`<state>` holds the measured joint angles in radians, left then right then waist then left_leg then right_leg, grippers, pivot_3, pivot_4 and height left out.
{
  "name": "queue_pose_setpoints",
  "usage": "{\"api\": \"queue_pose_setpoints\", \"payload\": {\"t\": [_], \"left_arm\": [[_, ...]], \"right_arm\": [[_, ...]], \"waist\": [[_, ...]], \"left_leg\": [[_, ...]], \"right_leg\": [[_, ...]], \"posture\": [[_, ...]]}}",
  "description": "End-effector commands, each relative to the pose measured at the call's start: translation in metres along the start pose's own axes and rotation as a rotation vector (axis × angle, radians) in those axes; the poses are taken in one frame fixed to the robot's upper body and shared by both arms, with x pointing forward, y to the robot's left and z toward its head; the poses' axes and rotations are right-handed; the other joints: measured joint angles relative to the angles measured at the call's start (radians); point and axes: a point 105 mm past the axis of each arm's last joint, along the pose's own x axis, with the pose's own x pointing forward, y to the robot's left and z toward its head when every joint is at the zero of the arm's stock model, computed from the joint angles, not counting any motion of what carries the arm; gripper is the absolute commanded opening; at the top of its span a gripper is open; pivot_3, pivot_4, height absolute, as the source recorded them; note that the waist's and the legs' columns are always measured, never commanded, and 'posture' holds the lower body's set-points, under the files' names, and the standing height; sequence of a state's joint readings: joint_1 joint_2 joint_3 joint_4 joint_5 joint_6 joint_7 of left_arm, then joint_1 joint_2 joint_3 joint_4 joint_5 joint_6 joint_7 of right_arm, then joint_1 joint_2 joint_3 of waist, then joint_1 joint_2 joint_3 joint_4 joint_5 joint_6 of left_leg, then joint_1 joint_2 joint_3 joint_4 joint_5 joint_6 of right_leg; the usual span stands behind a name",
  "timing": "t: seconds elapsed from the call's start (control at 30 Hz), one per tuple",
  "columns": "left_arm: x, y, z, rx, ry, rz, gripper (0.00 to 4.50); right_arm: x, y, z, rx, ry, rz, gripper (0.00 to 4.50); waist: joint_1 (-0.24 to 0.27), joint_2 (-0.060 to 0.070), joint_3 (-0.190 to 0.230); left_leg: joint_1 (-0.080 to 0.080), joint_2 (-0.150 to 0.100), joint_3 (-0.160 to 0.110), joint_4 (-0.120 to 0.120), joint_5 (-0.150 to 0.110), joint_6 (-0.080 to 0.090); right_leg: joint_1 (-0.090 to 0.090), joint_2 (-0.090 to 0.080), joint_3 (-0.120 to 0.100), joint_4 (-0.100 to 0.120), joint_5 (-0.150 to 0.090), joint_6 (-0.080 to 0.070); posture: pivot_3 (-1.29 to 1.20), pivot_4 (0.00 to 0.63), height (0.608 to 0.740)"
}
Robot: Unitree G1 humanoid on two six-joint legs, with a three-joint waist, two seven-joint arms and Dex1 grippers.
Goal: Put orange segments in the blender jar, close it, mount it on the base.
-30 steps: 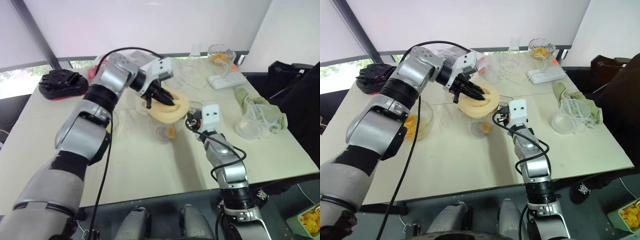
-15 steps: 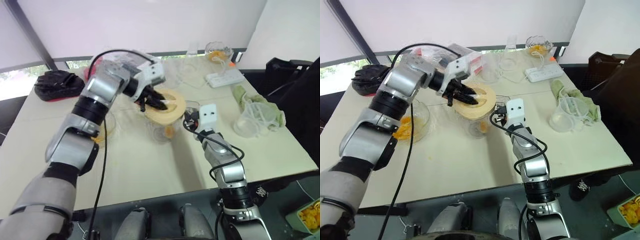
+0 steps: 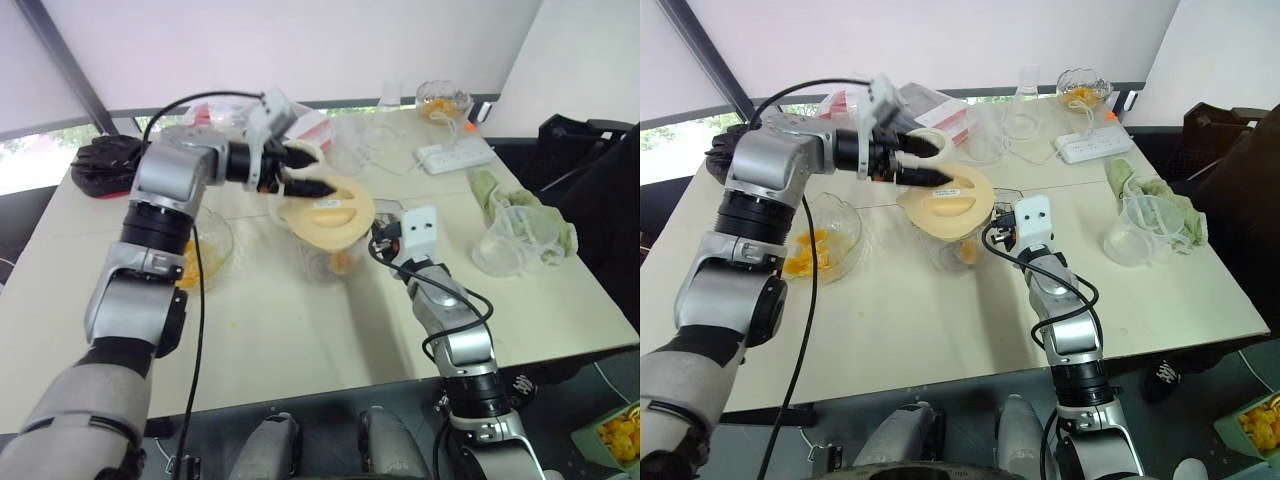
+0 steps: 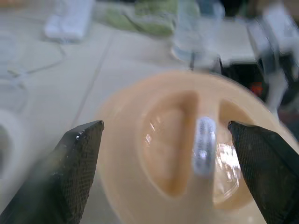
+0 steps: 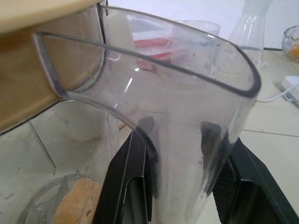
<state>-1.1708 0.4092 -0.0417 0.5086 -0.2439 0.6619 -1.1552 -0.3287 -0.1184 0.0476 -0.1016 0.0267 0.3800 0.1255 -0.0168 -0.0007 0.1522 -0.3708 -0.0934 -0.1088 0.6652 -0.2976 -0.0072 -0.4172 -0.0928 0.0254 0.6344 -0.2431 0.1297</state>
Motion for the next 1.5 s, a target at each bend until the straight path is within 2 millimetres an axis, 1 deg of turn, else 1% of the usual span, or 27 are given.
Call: {"api": "queue_pose_setpoints", "payload": {"t": [0.03, 0.1, 0.17, 0.27, 0.3, 0.37, 0.43, 0.5, 0.57, 0.67, 0.73, 0.8, 0.9, 0.97, 1.03, 1.07, 1.13, 1.2, 1.3, 1.37, 1.5], "left_arm": [[-0.021, 0.005, 0.058, -0.016, -0.302, 0.082, 4.44], [-0.033, 0.012, 0.057, -0.058, -0.391, 0.141, 4.44], [-0.045, 0.024, 0.046, -0.068, -0.431, 0.264, 4.44], [-0.065, 0.028, 0.01, -0.047, -0.376, 0.4, 4.44], [-0.069, 0.028, 0.002, -0.045, -0.36, 0.423, 4.44], [-0.078, 0.023, -0.015, -0.033, -0.318, 0.471, 4.44], [-0.099, 0.012, -0.051, -0.02, -0.232, 0.58, 4.44], [-0.108, 0.0, -0.073, -0.012, -0.191, 0.654, 4.44], [-0.106, -0.014, -0.085, -0.002, -0.19, 0.696, 4.44], [-0.108, -0.031, -0.104, -0.067, -0.248, 0.818, 4.44], [-0.102, -0.046, -0.118, -0.037, -0.225, 0.85, 4.44], [-0.096, -0.056, -0.126, -0.036, -0.223, 0.87, 4.44], [-0.089, -0.065, -0.133, -0.032, -0.214, 0.864, 4.44], [-0.088, -0.066, -0.137, -0.028, -0.208, 0.866, 4.44], [-0.087, -0.064, -0.14, -0.022, -0.207, 0.874, 4.44], [-0.086, -0.064, -0.141, -0.018, -0.207, 0.874, 4.44], [-0.083, -0.063, -0.142, 0.0, -0.203, 0.871, 4.44], [-0.08, -0.063, -0.143, 0.023, -0.198, 0.868, 4.44], [-0.08, -0.062, -0.144, 0.037, -0.201, 0.877, 4.44], [-0.081, -0.062, -0.145, 0.041, -0.205, 0.892, 4.44], [-0.087, -0.062, -0.146, 0.053, -0.201, 0.925, 4.44]], "right_arm": [[-0.003, -0.004, -0.007, -0.028, 0.03, -0.009, 1.03], [-0.003, -0.005, -0.003, -0.033, 0.018, -0.009, 1.03], [-0.002, -0.006, 0.001, -0.032, 0.005, -0.011, 1.03], [0.0, -0.011, 0.014, -0.018, -0.026, -0.023, 1.03], [0.0, -0.012, 0.017, -0.018, -0.033, -0.024, 1.03], [0.0, -0.016, 0.026, -0.013, -0.051, -0.033, 1.03], [0.004, -0.024, 0.046, -0.009, -0.09, -0.05, 1.03], [0.006, -0.031, 0.06, -0.005, -0.115, -0.064, 1.03], [0.005, -0.038, 0.067, 0.002, -0.121, -0.068, 1.03], [0.005, -0.049, 0.086, 0.003, -0.143, -0.083, 1.03], [0.004, -0.057, 0.099, 0.002, -0.156, -0.09, 1.03], [0.002, -0.063, 0.109, -0.001, -0.162, -0.094, 1.03], [0.001, -0.075, 0.136, -0.015, -0.182, -0.1, 1.03], [0.004, -0.083, 0.158, -0.016, -0.195, -0.109, 1.03], [0.014, -0.089, 0.19, -0.022, -0.216, -0.113, 1.03], [0.017, -0.091, 0.2, -0.023, -0.22, -0.114, 1.03], [0.028, -0.092, 0.22, 0.005, -0.225, -0.124, 1.03], [0.041, -0.087, 0.237, 0.03, -0.223, -0.127, 1.03], [0.06, -0.071, 0.253, 0.077, -0.214, -0.105, 1.03], [0.072, -0.061, 0.258, 0.102, -0.208, -0.093, 1.03], [0.093, -0.035, 0.261, 0.126, -0.189, -0.077, 1.03]], "waist": [[-0.001, 0.0, 0.0], [-0.004, 0.0, 0.0], [-0.004, 0.001, 0.0], [-0.003, 0.001, -0.001], [-0.003, 0.001, -0.001], [0.003, -0.001, 0.001], [0.004, -0.001, 0.002], [0.005, 0.0, 0.002], [0.012, 0.0, 0.003], [0.019, 0.0, 0.003], [0.019, 0.0, 0.003], [0.018, 0.002, 0.003], [0.022, 0.003, 0.004], [0.022, 0.004, 0.005], [0.02, 0.005, 0.006], [0.016, 0.006, 0.006], [0.01, 0.006, 0.006], [0.005, 0.006, 0.006], [-0.005, 0.006, 0.006], [-0.005, 0.006, 0.006], [-0.003, 0.006, 0.007]], "left_leg": [[-0.003, 0.0, 0.0, 0.001, 0.001, -0.002], [-0.005, 0.0, 0.001, 0.0, 0.002, -0.003], [-0.004, 0.0, 0.001, -0.001, 0.002, -0.004], [-0.004, 0.0, 0.001, -0.002, 0.003, -0.005], [-0.004, 0.0, 0.001, -0.002, 0.003, -0.005], [-0.005, 0.0, 0.001, -0.002, 0.003, -0.005], [-0.008, 0.0, 0.0, -0.002, 0.003, -0.006], [-0.008, 0.0, 0.001, -0.002, 0.003, -0.006], [-0.011, -0.001, 0.0, -0.002, 0.003, -0.006], [-0.015, -0.001, 0.0, -0.001, 0.003, -0.006], [-0.016, -0.001, 0.001, -0.001, 0.003, -0.006], [-0.017, 0.0, 0.001, -0.002, 0.003, -0.006], [-0.018, 0.0, 0.001, -0.002, 0.003, -0.006], [-0.018, 0.0, 0.002, -0.002, 0.002, -0.004], [-0.019, 0.0, 0.002, -0.001, 0.001, -0.002], [-0.019, 0.0, 0.003, -0.001, 0.001, -0.002], [-0.019, 0.001, 0.003, -0.002, 0.002, -0.003], [-0.019, 0.001, 0.003, -0.003, 0.004, -0.006], [-0.02, 0.001, 0.005, -0.003, 0.004, -0.006], [-0.02, 0.001, 0.006, -0.004, 0.004, -0.006], [-0.022, 0.001, 0.006, -0.004, 0.004, -0.006]], "right_leg": [[-0.004, 0.0, 0.0, 0.0, 0.001, -0.001], [-0.007, 0.0, 0.0, 0.001, 0.001, -0.001], [-0.008, 0.0, 0.0, 0.002, 0.001, -0.001], [-0.007, 0.0, 0.001, 0.002, 0.001, -0.001], [-0.008, 0.0, 0.001, 0.002, 0.001, -0.002], [-0.008, 0.0, 0.001, 0.002, 0.001, -0.002], [-0.01, 0.0, 0.001, 0.001, 0.002, -0.003], [-0.012, -0.002, 0.001, 0.001, 0.002, -0.003], [-0.012, -0.003, 0.0, -0.001, 0.002, -0.003], [-0.015, -0.003, -0.001, -0.002, 0.002, -0.003], [-0.017, -0.003, -0.001, -0.002, 0.002, -0.003], [-0.018, -0.003, -0.001, -0.002, 0.003, -0.004], [-0.018, -0.003, -0.001, -0.002, 0.003, -0.005], [-0.019, -0.003, -0.001, -0.002, 0.003, -0.005], [-0.019, -0.003, -0.001, -0.002, 0.004, -0.006], [-0.02, -0.002, -0.001, -0.002, 0.004, -0.006], [-0.02, -0.002, -0.002, -0.002, 0.004, -0.006], [-0.021, -0.003, -0.002, -0.002, 0.004, -0.006], [-0.023, -0.004, -0.001, -0.002, 0.004, -0.006], [-0.024, -0.004, -0.001, -0.002, 0.004, -0.006], [-0.026, -0.004, -0.001, -0.002, 0.004, -0.006]], "posture": [[0.0, 0.15, 0.74], [0.0, 0.15, 0.74], [0.0, 0.15, 0.74], [0.0, 0.15, 0.74], [0.0, 0.15, 0.74], [0.0, 0.15, 0.74], [0.0, 0.15, 0.74], [0.0, 0.15, 0.74], [0.0, 0.15, 0.74], [0.0, 0.15, 0.74], [0.0, 0.15, 0.74], [0.0, 0.15, 0.74], [0.0, 0.15, 0.74], [0.0, 0.15, 0.74], [0.0, 0.15, 0.74], [0.0, 0.15, 0.74], [0.0, 0.15, 0.74], [0.0, 0.15, 0.74], [0.0, 0.15, 0.74], [0.0, 0.15, 0.74], [0.0, 0.15, 0.74]]}}
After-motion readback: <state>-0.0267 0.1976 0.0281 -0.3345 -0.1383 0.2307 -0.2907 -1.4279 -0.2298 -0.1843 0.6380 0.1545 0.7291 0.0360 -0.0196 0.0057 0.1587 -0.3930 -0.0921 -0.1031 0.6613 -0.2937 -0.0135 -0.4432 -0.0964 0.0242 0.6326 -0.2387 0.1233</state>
